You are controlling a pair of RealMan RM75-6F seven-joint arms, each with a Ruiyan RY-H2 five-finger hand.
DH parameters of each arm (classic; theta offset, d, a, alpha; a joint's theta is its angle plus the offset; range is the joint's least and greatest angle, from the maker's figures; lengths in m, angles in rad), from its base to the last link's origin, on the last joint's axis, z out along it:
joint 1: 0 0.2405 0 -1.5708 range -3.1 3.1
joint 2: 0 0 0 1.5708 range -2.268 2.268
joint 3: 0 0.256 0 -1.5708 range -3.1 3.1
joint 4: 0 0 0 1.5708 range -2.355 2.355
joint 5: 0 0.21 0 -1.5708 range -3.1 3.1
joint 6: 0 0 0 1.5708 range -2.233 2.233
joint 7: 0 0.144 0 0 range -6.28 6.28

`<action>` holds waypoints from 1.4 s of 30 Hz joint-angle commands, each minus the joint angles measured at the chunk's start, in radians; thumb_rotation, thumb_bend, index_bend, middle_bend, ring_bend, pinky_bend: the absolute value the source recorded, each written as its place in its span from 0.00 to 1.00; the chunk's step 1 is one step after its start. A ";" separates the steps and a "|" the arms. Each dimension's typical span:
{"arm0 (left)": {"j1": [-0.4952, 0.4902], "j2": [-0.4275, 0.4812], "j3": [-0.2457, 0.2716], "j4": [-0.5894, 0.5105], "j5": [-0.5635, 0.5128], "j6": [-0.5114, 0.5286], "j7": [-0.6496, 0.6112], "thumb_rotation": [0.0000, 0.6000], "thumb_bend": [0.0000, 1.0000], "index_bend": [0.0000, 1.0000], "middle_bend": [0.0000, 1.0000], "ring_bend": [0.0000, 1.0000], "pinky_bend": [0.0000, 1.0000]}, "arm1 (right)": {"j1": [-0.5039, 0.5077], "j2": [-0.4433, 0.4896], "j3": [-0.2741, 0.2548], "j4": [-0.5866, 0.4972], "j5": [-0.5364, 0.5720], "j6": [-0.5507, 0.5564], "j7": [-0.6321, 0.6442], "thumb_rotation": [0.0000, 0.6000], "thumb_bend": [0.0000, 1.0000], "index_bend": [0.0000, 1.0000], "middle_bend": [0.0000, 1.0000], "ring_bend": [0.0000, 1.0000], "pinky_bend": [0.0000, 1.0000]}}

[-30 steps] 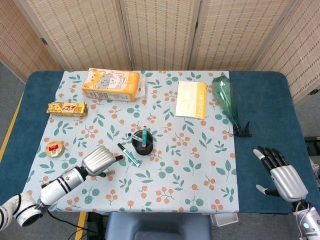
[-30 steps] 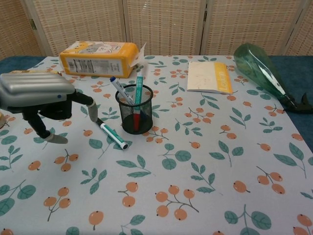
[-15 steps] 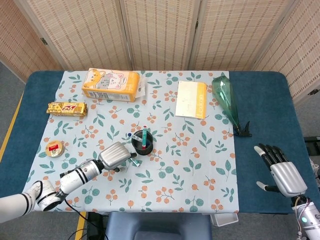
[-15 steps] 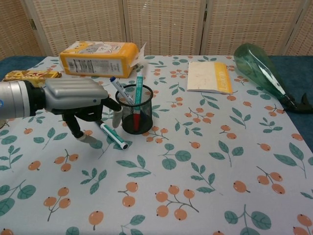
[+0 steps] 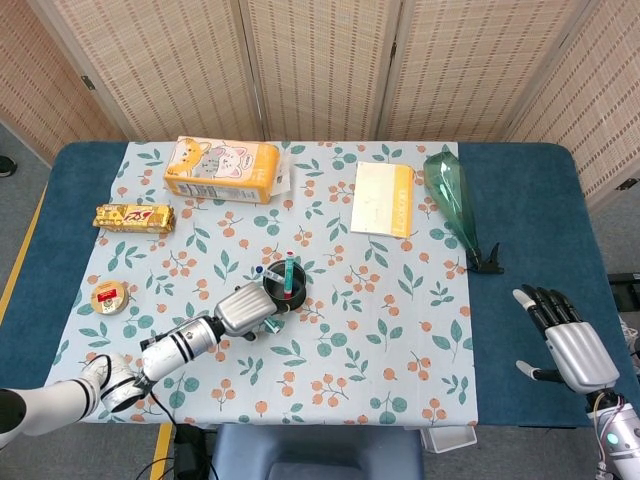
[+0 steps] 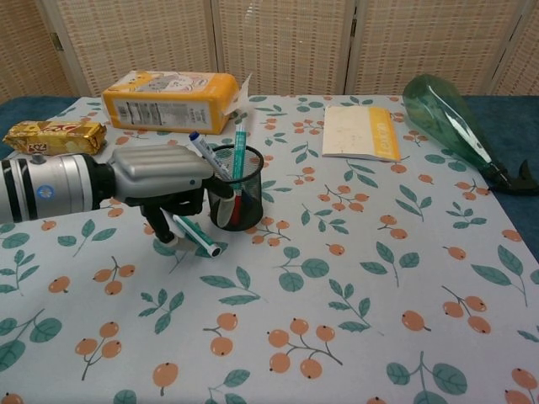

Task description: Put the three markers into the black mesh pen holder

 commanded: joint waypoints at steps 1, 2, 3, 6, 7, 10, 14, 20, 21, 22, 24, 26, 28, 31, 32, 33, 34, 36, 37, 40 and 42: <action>-0.006 -0.019 0.005 0.024 -0.004 0.002 -0.007 1.00 0.28 0.46 1.00 0.94 0.97 | -0.001 0.001 0.000 0.000 -0.001 0.003 0.002 1.00 0.13 0.00 0.00 0.00 0.00; -0.008 -0.023 0.007 0.031 -0.005 0.002 -0.009 1.00 0.28 0.46 1.00 0.94 0.97 | -0.002 0.002 0.000 0.000 -0.002 0.005 0.002 1.00 0.13 0.00 0.00 0.00 0.00; -0.010 -0.028 0.007 0.038 -0.006 0.002 -0.011 1.00 0.28 0.47 1.00 0.94 0.97 | -0.003 0.002 0.000 0.000 -0.002 0.007 0.003 1.00 0.13 0.00 0.00 0.00 0.00; -0.017 -0.042 0.012 0.060 -0.007 0.001 -0.012 1.00 0.29 0.47 1.00 0.94 0.97 | -0.005 0.004 0.001 0.000 -0.002 0.013 0.007 1.00 0.13 0.00 0.00 0.00 0.00; -0.019 -0.046 0.013 0.065 -0.007 0.002 -0.012 1.00 0.29 0.47 1.00 0.94 0.97 | -0.006 0.004 0.001 0.000 -0.002 0.014 0.007 1.00 0.13 0.00 0.00 0.00 0.00; -0.024 -0.059 0.015 0.082 -0.008 0.004 -0.013 1.00 0.29 0.48 1.00 0.94 0.97 | -0.007 0.005 0.001 0.001 -0.004 0.017 0.010 1.00 0.13 0.00 0.00 0.00 0.00; -0.028 -0.072 0.022 0.102 -0.009 0.008 -0.016 1.00 0.30 0.48 1.00 0.94 0.97 | -0.010 0.006 0.001 0.002 -0.005 0.024 0.013 1.00 0.13 0.00 0.00 0.00 0.00; -0.027 -0.093 0.034 0.138 -0.009 0.019 -0.030 1.00 0.30 0.49 1.00 0.94 0.97 | -0.012 0.007 0.000 0.002 -0.009 0.031 0.014 1.00 0.13 0.00 0.00 0.00 0.00; -0.027 -0.096 0.037 0.144 -0.008 0.022 -0.034 1.00 0.30 0.49 1.00 0.94 0.97 | -0.013 0.007 0.000 0.002 -0.009 0.032 0.014 1.00 0.13 0.00 0.00 0.00 0.00; -0.026 -0.100 0.040 0.152 -0.007 0.026 -0.041 1.00 0.30 0.50 1.00 0.94 0.97 | -0.013 0.007 0.000 0.002 -0.010 0.033 0.015 1.00 0.13 0.00 0.00 0.00 0.00; -0.025 -0.107 0.044 0.165 -0.006 0.032 -0.050 1.00 0.31 0.51 1.00 0.94 0.97 | -0.014 0.007 0.000 0.002 -0.010 0.034 0.015 1.00 0.13 0.00 0.00 0.00 0.00; -0.024 -0.114 0.048 0.179 -0.004 0.040 -0.060 1.00 0.31 0.52 1.00 0.94 0.97 | -0.014 0.007 0.001 0.002 -0.009 0.033 0.016 1.00 0.13 0.00 0.00 0.00 0.00; -0.024 -0.120 0.051 0.191 -0.002 0.048 -0.067 1.00 0.31 0.53 1.00 0.94 0.97 | -0.013 0.007 0.001 0.003 -0.010 0.033 0.016 1.00 0.13 0.00 0.00 0.00 0.00; -0.023 -0.129 0.056 0.204 0.002 0.060 -0.073 1.00 0.32 0.53 1.00 0.94 0.97 | -0.013 0.008 0.001 0.002 -0.011 0.034 0.018 1.00 0.13 0.00 0.00 0.00 0.00; -0.023 -0.132 0.058 0.208 0.003 0.061 -0.074 1.00 0.32 0.53 1.00 0.94 0.97 | -0.013 0.008 0.001 0.002 -0.011 0.034 0.018 1.00 0.13 0.00 0.00 0.00 0.00; -0.022 -0.135 0.060 0.215 0.004 0.063 -0.073 1.00 0.32 0.53 1.00 0.94 0.97 | -0.014 0.008 0.001 0.002 -0.011 0.035 0.018 1.00 0.13 0.00 0.00 0.00 0.00; -0.021 -0.138 0.062 0.219 0.003 0.064 -0.073 1.00 0.32 0.53 1.00 0.94 0.97 | -0.014 0.008 0.001 0.002 -0.012 0.036 0.019 1.00 0.13 0.00 0.00 0.00 0.00; -0.019 -0.143 0.067 0.229 0.002 0.063 -0.072 1.00 0.32 0.53 1.00 0.94 0.97 | -0.015 0.008 0.000 0.001 -0.013 0.038 0.018 1.00 0.13 0.00 0.00 0.00 0.00; -0.018 -0.145 0.068 0.233 0.002 0.063 -0.070 1.00 0.32 0.53 1.00 0.94 0.97 | -0.015 0.008 0.000 0.001 -0.014 0.038 0.018 1.00 0.13 0.00 0.00 0.00 0.00; -0.015 -0.150 0.072 0.242 -0.001 0.064 -0.070 1.00 0.32 0.52 1.00 0.94 0.97 | -0.014 0.008 0.000 0.002 -0.014 0.036 0.018 1.00 0.13 0.00 0.00 0.00 0.00; -0.014 -0.152 0.072 0.247 -0.004 0.064 -0.068 1.00 0.32 0.52 1.00 0.94 0.97 | -0.013 0.008 0.000 0.002 -0.014 0.034 0.018 1.00 0.13 0.00 0.00 0.00 0.00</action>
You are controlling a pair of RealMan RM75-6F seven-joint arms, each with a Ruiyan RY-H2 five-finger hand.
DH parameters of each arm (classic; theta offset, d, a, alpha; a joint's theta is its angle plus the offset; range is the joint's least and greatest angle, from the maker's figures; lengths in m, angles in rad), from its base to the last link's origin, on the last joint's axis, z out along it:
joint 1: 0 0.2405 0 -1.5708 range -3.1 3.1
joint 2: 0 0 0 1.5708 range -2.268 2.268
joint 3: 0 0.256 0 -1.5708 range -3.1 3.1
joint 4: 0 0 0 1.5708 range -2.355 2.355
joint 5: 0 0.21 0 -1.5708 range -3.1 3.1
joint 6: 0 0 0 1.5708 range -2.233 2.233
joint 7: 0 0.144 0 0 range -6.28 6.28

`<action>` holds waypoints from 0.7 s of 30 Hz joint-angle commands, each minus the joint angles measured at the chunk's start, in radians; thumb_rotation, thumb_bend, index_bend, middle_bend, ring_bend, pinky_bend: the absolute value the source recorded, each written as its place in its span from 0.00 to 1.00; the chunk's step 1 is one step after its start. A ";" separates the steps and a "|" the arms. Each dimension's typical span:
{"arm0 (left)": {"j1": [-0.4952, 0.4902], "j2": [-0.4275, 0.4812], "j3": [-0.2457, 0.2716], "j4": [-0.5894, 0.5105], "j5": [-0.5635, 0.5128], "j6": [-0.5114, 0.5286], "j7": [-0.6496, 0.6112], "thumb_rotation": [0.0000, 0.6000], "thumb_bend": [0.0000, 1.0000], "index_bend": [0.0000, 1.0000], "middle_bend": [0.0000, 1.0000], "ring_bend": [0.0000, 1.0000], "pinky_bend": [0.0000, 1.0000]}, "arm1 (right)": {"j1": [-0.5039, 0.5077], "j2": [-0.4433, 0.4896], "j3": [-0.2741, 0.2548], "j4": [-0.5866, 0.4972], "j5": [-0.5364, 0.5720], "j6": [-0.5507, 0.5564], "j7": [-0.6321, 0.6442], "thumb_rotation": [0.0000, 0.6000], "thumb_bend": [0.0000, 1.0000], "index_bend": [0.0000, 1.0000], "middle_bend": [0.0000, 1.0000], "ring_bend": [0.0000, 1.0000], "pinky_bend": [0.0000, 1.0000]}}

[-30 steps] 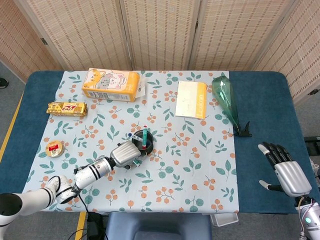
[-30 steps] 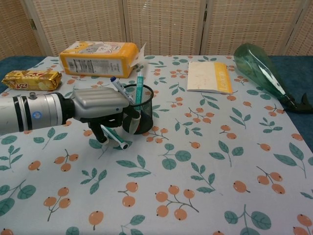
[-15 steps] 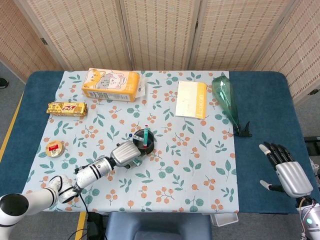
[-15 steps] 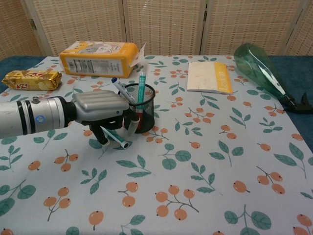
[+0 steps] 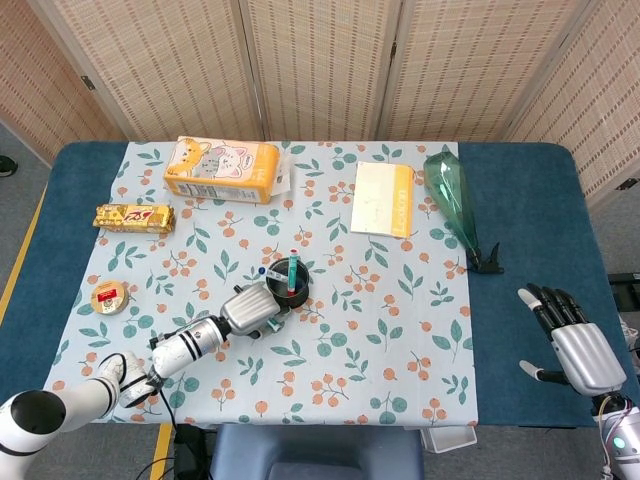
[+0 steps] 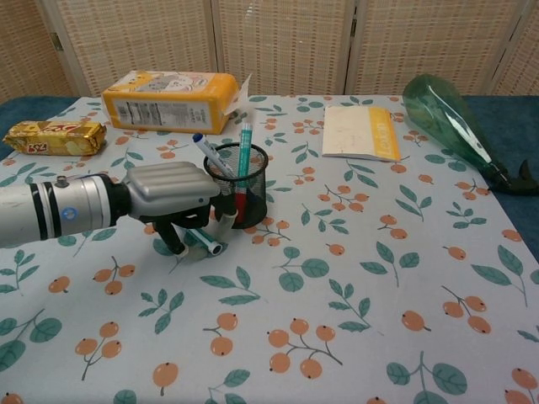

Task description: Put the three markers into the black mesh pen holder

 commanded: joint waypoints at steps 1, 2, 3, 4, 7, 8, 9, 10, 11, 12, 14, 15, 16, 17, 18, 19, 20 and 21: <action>0.000 -0.002 0.000 0.004 -0.003 -0.002 0.002 1.00 0.32 0.52 1.00 0.94 0.97 | 0.000 0.000 0.000 0.000 -0.001 0.000 0.000 1.00 0.13 0.00 0.00 0.00 0.00; 0.000 -0.002 0.000 0.005 -0.004 -0.001 0.002 1.00 0.32 0.52 1.00 0.94 0.97 | 0.000 0.000 0.000 0.000 -0.001 0.000 0.000 1.00 0.13 0.00 0.00 0.00 0.00; 0.000 -0.003 0.000 0.006 -0.005 0.000 0.002 1.00 0.32 0.53 1.00 0.94 0.97 | 0.000 0.000 0.000 0.000 -0.002 0.001 0.000 1.00 0.13 0.00 0.00 0.00 0.00; 0.000 -0.003 0.001 0.007 -0.005 0.001 0.002 1.00 0.32 0.53 1.00 0.94 0.97 | 0.000 0.000 -0.001 -0.001 -0.003 0.001 0.000 1.00 0.13 0.00 0.00 0.00 0.00; 0.001 -0.003 0.002 0.009 -0.006 0.004 0.002 1.00 0.32 0.57 1.00 0.94 0.97 | -0.001 0.001 0.000 -0.001 -0.004 0.005 0.001 1.00 0.13 0.00 0.00 0.00 0.00; 0.002 -0.004 0.002 0.010 -0.007 0.006 0.003 1.00 0.32 0.57 1.00 0.94 0.97 | -0.002 0.001 0.000 0.000 -0.004 0.006 0.001 1.00 0.13 0.00 0.00 0.00 0.00; 0.003 -0.004 0.003 0.010 -0.008 0.006 0.005 1.00 0.32 0.58 1.00 0.94 0.97 | -0.003 0.001 0.000 0.000 -0.004 0.009 0.002 1.00 0.13 0.00 0.00 0.00 0.00; 0.005 -0.005 0.004 0.010 -0.009 0.006 0.006 1.00 0.32 0.58 1.00 0.94 0.97 | -0.003 0.001 0.000 0.000 -0.005 0.011 0.002 1.00 0.13 0.00 0.00 0.00 0.00; 0.006 -0.006 0.004 0.010 -0.010 0.007 0.007 1.00 0.32 0.59 1.00 0.94 0.97 | -0.004 0.001 0.000 0.000 -0.006 0.012 0.002 1.00 0.13 0.00 0.00 0.00 0.00; 0.008 -0.007 0.006 0.010 -0.011 0.008 0.008 1.00 0.32 0.59 1.00 0.94 0.97 | -0.005 0.002 -0.001 -0.001 -0.008 0.014 0.002 1.00 0.13 0.00 0.00 0.00 0.00; 0.010 -0.008 0.007 0.008 -0.011 0.009 0.010 1.00 0.32 0.60 1.00 0.94 0.97 | -0.006 0.001 -0.001 -0.001 -0.012 0.019 0.000 1.00 0.13 0.00 0.00 0.00 0.00; 0.012 -0.008 0.007 0.006 -0.012 0.013 0.012 1.00 0.32 0.60 1.00 0.94 0.97 | -0.008 0.001 -0.002 -0.002 -0.014 0.023 -0.001 1.00 0.13 0.00 0.00 0.00 0.00; 0.013 -0.006 0.007 0.003 -0.013 0.015 0.013 1.00 0.33 0.61 1.00 0.94 0.98 | -0.009 0.001 -0.002 -0.002 -0.015 0.025 -0.002 1.00 0.13 0.00 0.00 0.00 0.00; 0.014 -0.003 0.007 -0.001 -0.013 0.017 0.013 1.00 0.33 0.61 1.00 0.94 0.97 | -0.010 0.000 -0.002 -0.002 -0.016 0.027 -0.003 1.00 0.13 0.00 0.00 0.00 0.00; 0.017 0.002 0.005 -0.009 -0.016 0.023 0.011 1.00 0.33 0.61 1.00 0.94 0.98 | -0.010 0.000 -0.002 -0.002 -0.018 0.029 -0.004 1.00 0.13 0.00 0.00 0.00 0.00; 0.019 0.007 0.003 -0.018 -0.018 0.027 0.009 1.00 0.33 0.61 1.00 0.94 0.98 | -0.011 -0.001 -0.002 -0.002 -0.018 0.031 -0.006 1.00 0.13 0.00 0.00 0.00 0.00; 0.022 0.015 0.000 -0.029 -0.021 0.033 0.007 1.00 0.33 0.61 1.00 0.94 0.97 | -0.011 -0.001 -0.002 -0.002 -0.019 0.032 -0.007 1.00 0.13 0.00 0.00 0.00 0.00; 0.025 0.025 -0.004 -0.044 -0.026 0.040 0.002 1.00 0.34 0.61 1.00 0.94 0.98 | -0.012 -0.002 -0.002 -0.002 -0.019 0.032 -0.008 1.00 0.13 0.00 0.00 0.00 0.00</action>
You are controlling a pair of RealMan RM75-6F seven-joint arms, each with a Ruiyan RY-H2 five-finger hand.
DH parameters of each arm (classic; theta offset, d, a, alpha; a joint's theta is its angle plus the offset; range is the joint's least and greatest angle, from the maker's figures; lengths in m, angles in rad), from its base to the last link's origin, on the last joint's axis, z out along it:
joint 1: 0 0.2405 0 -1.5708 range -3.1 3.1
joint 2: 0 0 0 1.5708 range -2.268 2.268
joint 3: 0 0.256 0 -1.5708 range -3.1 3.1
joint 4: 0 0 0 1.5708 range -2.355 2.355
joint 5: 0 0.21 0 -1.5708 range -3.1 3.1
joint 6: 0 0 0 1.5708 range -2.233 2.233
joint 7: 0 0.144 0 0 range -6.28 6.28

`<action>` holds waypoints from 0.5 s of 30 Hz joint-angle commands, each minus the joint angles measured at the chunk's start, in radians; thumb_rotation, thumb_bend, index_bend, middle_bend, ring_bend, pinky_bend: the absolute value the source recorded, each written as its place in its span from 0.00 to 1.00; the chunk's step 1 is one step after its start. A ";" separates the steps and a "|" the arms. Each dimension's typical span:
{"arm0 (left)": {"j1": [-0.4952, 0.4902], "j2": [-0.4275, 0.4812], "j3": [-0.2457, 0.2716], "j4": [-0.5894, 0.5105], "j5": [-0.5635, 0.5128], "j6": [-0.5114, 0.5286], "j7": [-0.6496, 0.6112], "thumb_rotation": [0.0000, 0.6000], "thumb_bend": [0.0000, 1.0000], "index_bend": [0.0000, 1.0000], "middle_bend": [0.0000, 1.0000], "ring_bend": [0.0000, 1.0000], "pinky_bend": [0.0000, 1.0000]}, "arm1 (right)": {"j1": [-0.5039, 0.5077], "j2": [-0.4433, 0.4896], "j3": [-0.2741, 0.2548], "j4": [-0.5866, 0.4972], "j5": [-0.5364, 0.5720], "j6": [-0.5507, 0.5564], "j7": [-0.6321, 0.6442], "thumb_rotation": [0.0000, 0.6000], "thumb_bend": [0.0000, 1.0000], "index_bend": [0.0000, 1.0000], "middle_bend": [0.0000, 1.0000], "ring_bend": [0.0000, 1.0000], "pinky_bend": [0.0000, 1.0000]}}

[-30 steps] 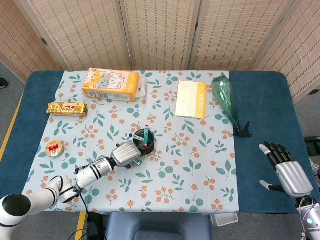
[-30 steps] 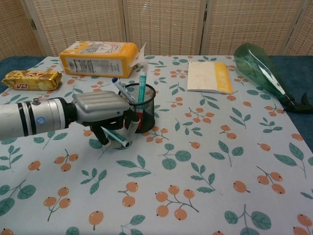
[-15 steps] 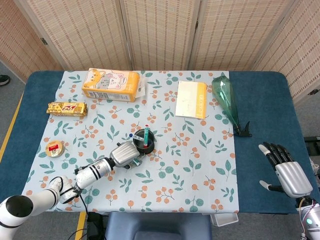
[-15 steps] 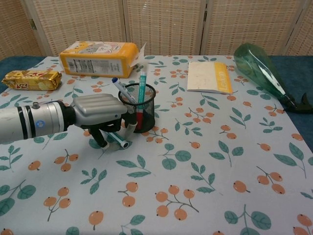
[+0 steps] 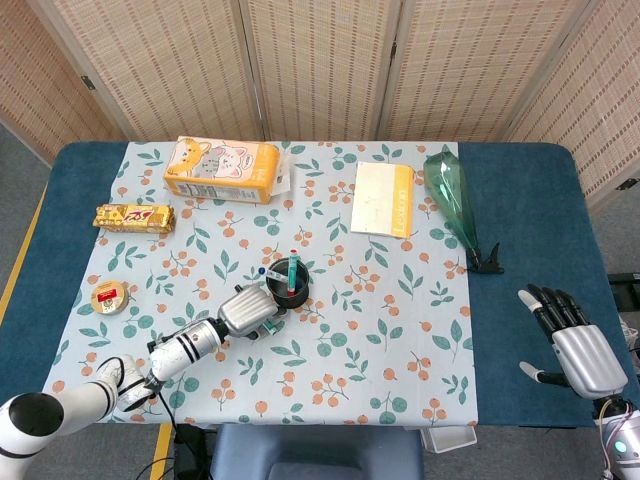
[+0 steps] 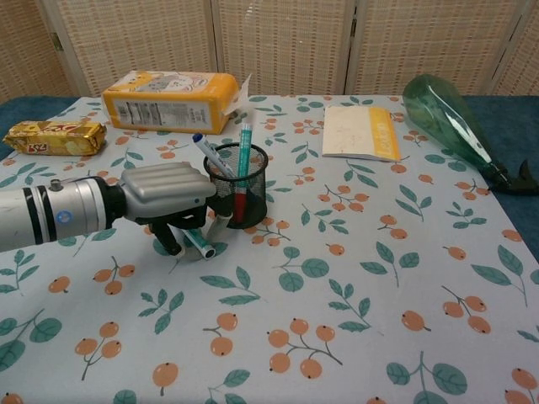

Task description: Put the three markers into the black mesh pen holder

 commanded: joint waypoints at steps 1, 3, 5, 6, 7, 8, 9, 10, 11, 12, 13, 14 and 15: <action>0.013 0.036 -0.015 -0.053 -0.018 0.025 -0.019 1.00 0.34 0.61 1.00 0.94 0.98 | -0.001 -0.001 0.000 0.000 -0.002 0.002 0.000 1.00 0.13 0.00 0.00 0.00 0.00; 0.028 0.077 -0.030 -0.109 -0.034 0.054 -0.030 1.00 0.34 0.61 1.00 0.94 0.98 | -0.002 0.000 0.000 0.001 -0.004 0.006 0.001 1.00 0.13 0.00 0.00 0.00 0.00; 0.044 0.125 -0.043 -0.173 -0.051 0.080 -0.036 1.00 0.34 0.61 1.00 0.94 0.98 | -0.003 -0.001 0.000 0.001 -0.006 0.008 0.003 1.00 0.13 0.00 0.00 0.00 0.00; 0.053 0.152 -0.052 -0.210 -0.062 0.094 -0.039 1.00 0.34 0.61 1.00 0.94 0.98 | -0.002 -0.001 -0.001 0.002 -0.007 0.009 0.004 1.00 0.13 0.00 0.00 0.00 0.00; 0.066 0.192 -0.064 -0.266 -0.081 0.109 -0.046 1.00 0.34 0.61 1.00 0.94 0.98 | -0.002 -0.001 -0.001 0.003 -0.008 0.008 0.004 1.00 0.13 0.00 0.00 0.00 0.00; 0.077 0.226 -0.075 -0.314 -0.096 0.121 -0.051 1.00 0.34 0.61 1.00 0.94 0.98 | -0.001 -0.001 -0.002 0.003 -0.010 0.007 0.004 1.00 0.13 0.00 0.00 0.00 0.00; 0.090 0.275 -0.089 -0.381 -0.119 0.133 -0.053 1.00 0.34 0.60 1.00 0.94 0.98 | 0.000 -0.001 -0.002 0.003 -0.011 0.005 0.005 1.00 0.13 0.00 0.00 0.00 0.00; 0.100 0.314 -0.102 -0.432 -0.139 0.142 -0.052 1.00 0.34 0.60 1.00 0.94 0.98 | 0.001 -0.001 -0.003 0.003 -0.013 0.004 0.006 1.00 0.13 0.00 0.00 0.00 0.00; 0.109 0.352 -0.115 -0.483 -0.159 0.149 -0.051 1.00 0.34 0.60 1.00 0.94 0.98 | 0.002 -0.001 -0.003 0.003 -0.014 0.004 0.007 1.00 0.13 0.00 0.00 0.00 0.00; 0.121 0.404 -0.132 -0.553 -0.188 0.153 -0.057 1.00 0.34 0.60 1.00 0.94 0.98 | 0.003 -0.001 -0.004 0.003 -0.017 0.003 0.008 1.00 0.13 0.00 0.00 0.00 0.00; 0.130 0.441 -0.147 -0.603 -0.211 0.158 -0.063 1.00 0.34 0.60 1.00 0.94 0.98 | 0.003 -0.001 -0.005 0.003 -0.019 0.004 0.009 1.00 0.13 0.00 0.00 0.00 0.00; 0.138 0.475 -0.162 -0.649 -0.236 0.163 -0.070 1.00 0.34 0.60 1.00 0.94 0.98 | 0.003 -0.001 -0.005 0.003 -0.021 0.005 0.009 1.00 0.13 0.00 0.00 0.00 0.00; 0.148 0.517 -0.183 -0.708 -0.270 0.164 -0.079 1.00 0.34 0.60 1.00 0.94 0.98 | 0.003 -0.001 -0.006 0.003 -0.023 0.006 0.010 1.00 0.13 0.00 0.00 0.00 0.00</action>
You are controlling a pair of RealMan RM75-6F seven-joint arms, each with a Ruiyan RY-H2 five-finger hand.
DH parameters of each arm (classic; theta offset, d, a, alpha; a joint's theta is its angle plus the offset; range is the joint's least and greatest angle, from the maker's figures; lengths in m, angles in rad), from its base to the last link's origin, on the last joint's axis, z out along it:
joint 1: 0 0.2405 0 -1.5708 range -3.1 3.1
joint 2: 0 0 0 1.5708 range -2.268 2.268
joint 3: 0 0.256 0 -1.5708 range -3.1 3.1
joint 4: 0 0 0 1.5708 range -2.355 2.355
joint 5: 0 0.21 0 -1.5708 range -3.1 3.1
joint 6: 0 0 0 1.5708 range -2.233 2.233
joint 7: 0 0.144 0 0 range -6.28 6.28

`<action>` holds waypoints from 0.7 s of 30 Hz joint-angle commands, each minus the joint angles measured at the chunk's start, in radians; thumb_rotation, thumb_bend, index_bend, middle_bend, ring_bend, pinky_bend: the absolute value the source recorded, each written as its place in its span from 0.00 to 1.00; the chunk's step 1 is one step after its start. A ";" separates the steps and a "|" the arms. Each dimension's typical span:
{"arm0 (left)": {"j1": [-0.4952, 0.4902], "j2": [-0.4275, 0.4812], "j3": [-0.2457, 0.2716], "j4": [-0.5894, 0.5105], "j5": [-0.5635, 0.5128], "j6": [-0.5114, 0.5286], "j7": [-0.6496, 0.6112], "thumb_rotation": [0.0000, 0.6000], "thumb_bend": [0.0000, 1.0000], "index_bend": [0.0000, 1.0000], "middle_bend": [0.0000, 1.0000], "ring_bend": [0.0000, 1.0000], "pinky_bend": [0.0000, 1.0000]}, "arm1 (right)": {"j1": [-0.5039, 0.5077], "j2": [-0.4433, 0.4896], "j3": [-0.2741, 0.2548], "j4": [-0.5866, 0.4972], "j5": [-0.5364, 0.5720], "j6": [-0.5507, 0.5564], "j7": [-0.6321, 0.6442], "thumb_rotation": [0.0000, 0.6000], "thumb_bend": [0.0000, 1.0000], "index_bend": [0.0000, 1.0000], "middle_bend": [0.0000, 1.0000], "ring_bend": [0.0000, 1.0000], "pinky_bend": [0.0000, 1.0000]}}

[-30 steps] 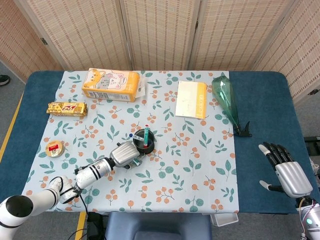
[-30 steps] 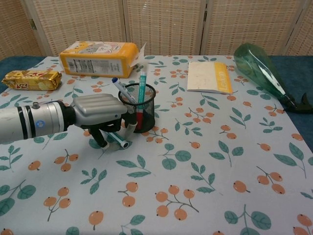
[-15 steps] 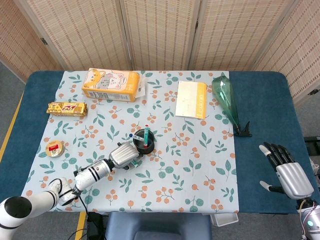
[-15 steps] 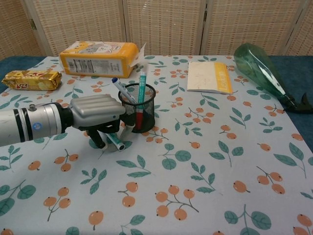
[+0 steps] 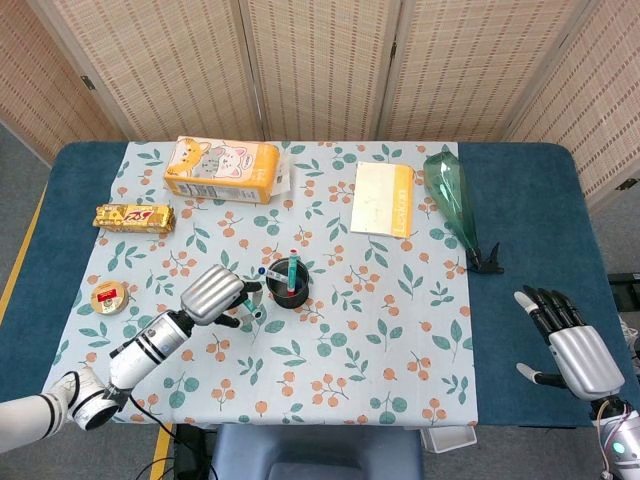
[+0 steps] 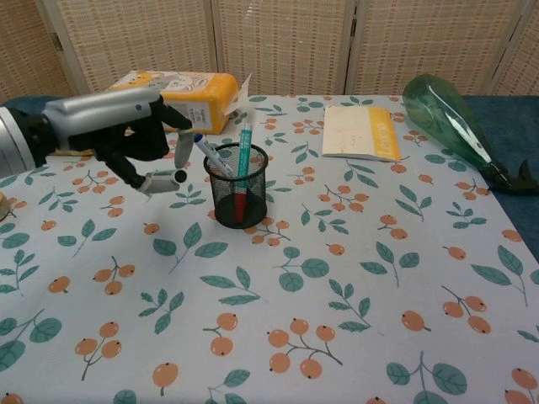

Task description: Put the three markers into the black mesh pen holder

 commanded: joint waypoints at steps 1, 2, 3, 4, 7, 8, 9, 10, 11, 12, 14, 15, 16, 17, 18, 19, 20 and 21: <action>0.065 0.226 -0.101 -0.283 -0.156 0.041 -0.038 1.00 0.34 0.60 1.00 0.94 0.98 | 0.001 0.000 -0.001 0.000 -0.005 0.003 0.003 1.00 0.13 0.00 0.00 0.00 0.00; 0.070 0.253 -0.116 -0.321 -0.182 0.038 -0.045 1.00 0.34 0.60 1.00 0.94 0.98 | 0.001 0.001 -0.001 0.000 -0.006 0.004 0.005 1.00 0.13 0.00 0.00 0.00 0.00; 0.073 0.280 -0.130 -0.358 -0.210 0.030 -0.054 1.00 0.34 0.60 1.00 0.94 0.98 | 0.001 0.001 -0.002 0.000 -0.009 0.005 0.007 1.00 0.13 0.00 0.00 0.00 0.00; 0.076 0.314 -0.148 -0.406 -0.249 0.014 -0.069 1.00 0.34 0.60 1.00 0.94 0.98 | 0.001 0.001 -0.004 0.000 -0.013 0.007 0.009 1.00 0.13 0.00 0.00 0.00 0.00; 0.079 0.384 -0.192 -0.513 -0.352 -0.035 -0.113 1.00 0.34 0.60 1.00 0.94 0.98 | 0.001 0.002 -0.006 0.003 -0.022 0.012 0.016 1.00 0.13 0.00 0.00 0.00 0.00; 0.079 0.398 -0.206 -0.540 -0.385 -0.048 -0.130 1.00 0.34 0.60 1.00 0.94 0.98 | 0.001 0.002 -0.007 0.004 -0.023 0.013 0.019 1.00 0.13 0.00 0.00 0.00 0.00; 0.077 0.411 -0.225 -0.570 -0.429 -0.067 -0.154 1.00 0.34 0.60 1.00 0.94 0.98 | 0.002 0.002 -0.007 0.006 -0.024 0.013 0.023 1.00 0.13 0.00 0.00 0.00 0.00; 0.074 0.416 -0.238 -0.587 -0.461 -0.083 -0.171 1.00 0.34 0.60 1.00 0.94 0.98 | 0.003 0.002 -0.007 0.007 -0.024 0.012 0.026 1.00 0.13 0.00 0.00 0.00 0.00; 0.070 0.416 -0.252 -0.598 -0.490 -0.098 -0.188 1.00 0.34 0.60 1.00 0.94 0.98 | 0.004 0.001 -0.007 0.009 -0.024 0.011 0.029 1.00 0.13 0.00 0.00 0.00 0.00; 0.062 0.410 -0.268 -0.606 -0.525 -0.119 -0.207 1.00 0.34 0.60 1.00 0.94 0.98 | 0.005 0.001 -0.007 0.011 -0.022 0.008 0.035 1.00 0.13 0.00 0.00 0.00 0.00; 0.045 0.389 -0.288 -0.601 -0.571 -0.153 -0.230 1.00 0.34 0.60 1.00 0.94 0.98 | 0.008 0.002 -0.006 0.014 -0.017 0.002 0.040 1.00 0.13 0.00 0.00 0.00 0.00; 0.036 0.375 -0.297 -0.594 -0.591 -0.170 -0.241 1.00 0.34 0.60 1.00 0.94 0.98 | 0.008 0.002 -0.005 0.015 -0.013 0.001 0.042 1.00 0.13 0.00 0.00 0.00 0.00; 0.027 0.359 -0.305 -0.585 -0.612 -0.189 -0.252 1.00 0.34 0.60 1.00 0.94 0.98 | 0.008 0.002 -0.003 0.016 -0.010 0.001 0.043 1.00 0.13 0.00 0.00 0.00 0.00; 0.018 0.346 -0.312 -0.574 -0.628 -0.205 -0.259 1.00 0.34 0.60 1.00 0.94 0.98 | 0.007 0.002 -0.002 0.017 -0.009 0.003 0.042 1.00 0.13 0.00 0.00 0.00 0.00; 0.003 0.323 -0.320 -0.557 -0.651 -0.236 -0.272 1.00 0.34 0.60 1.00 0.94 0.98 | 0.006 0.002 0.000 0.018 -0.007 0.007 0.044 1.00 0.13 0.00 0.00 0.00 0.00; -0.013 0.299 -0.328 -0.534 -0.670 -0.262 -0.280 1.00 0.34 0.60 1.00 0.94 0.98 | 0.006 0.003 0.001 0.019 -0.005 0.008 0.048 1.00 0.13 0.00 0.00 0.00 0.00; -0.023 0.282 -0.334 -0.518 -0.680 -0.278 -0.285 1.00 0.34 0.60 1.00 0.94 0.98 | 0.005 0.003 0.002 0.021 -0.003 0.009 0.051 1.00 0.13 0.00 0.00 0.00 0.00; -0.033 0.265 -0.337 -0.501 -0.686 -0.289 -0.283 1.00 0.34 0.60 1.00 0.94 0.98 | 0.005 0.003 0.003 0.022 0.000 0.009 0.052 1.00 0.13 0.00 0.00 0.00 0.00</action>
